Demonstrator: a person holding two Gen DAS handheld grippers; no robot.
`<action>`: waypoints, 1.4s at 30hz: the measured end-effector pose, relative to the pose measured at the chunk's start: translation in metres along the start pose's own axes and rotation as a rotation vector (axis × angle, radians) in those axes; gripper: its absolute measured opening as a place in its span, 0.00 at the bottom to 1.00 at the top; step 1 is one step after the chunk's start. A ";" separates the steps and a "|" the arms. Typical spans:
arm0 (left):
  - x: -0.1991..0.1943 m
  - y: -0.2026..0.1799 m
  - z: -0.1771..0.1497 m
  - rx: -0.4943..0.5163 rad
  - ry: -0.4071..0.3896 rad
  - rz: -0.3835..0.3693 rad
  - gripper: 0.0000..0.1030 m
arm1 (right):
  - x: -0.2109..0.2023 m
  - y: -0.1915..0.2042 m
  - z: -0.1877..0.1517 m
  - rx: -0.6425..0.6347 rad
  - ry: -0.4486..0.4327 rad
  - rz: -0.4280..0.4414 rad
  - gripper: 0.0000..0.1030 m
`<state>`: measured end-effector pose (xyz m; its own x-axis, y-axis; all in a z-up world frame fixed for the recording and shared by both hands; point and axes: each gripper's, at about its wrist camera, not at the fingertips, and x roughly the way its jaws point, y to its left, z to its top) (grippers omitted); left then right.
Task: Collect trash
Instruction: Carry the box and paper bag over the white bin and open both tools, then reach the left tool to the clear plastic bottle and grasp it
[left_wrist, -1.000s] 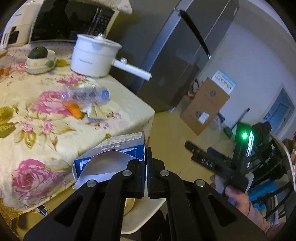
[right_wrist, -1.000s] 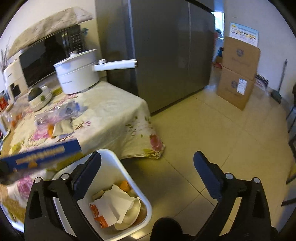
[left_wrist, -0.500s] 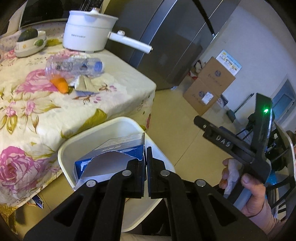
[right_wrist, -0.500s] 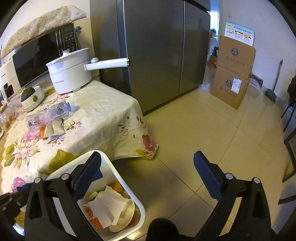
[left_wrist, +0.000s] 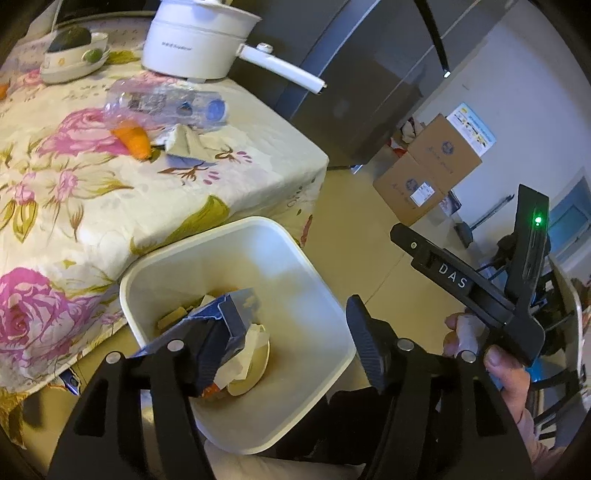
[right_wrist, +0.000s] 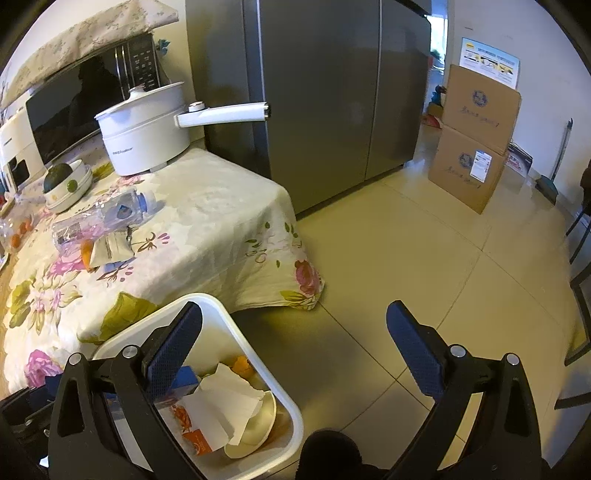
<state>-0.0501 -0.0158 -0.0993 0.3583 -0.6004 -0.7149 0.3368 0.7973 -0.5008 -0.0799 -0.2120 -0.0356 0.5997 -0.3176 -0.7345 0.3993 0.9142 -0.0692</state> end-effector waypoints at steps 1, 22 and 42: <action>-0.001 0.001 0.001 -0.005 0.002 -0.001 0.61 | 0.001 0.002 0.001 -0.002 0.004 0.004 0.93; -0.052 0.038 0.048 -0.112 -0.016 0.023 0.74 | 0.008 0.013 0.021 0.018 0.039 0.043 0.93; 0.041 0.010 0.192 0.327 0.191 0.495 0.74 | 0.056 0.040 0.047 -0.001 0.177 0.112 0.93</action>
<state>0.1349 -0.0440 -0.0404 0.3882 -0.1191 -0.9138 0.4308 0.9000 0.0657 0.0021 -0.2047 -0.0478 0.5097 -0.1645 -0.8445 0.3363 0.9415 0.0196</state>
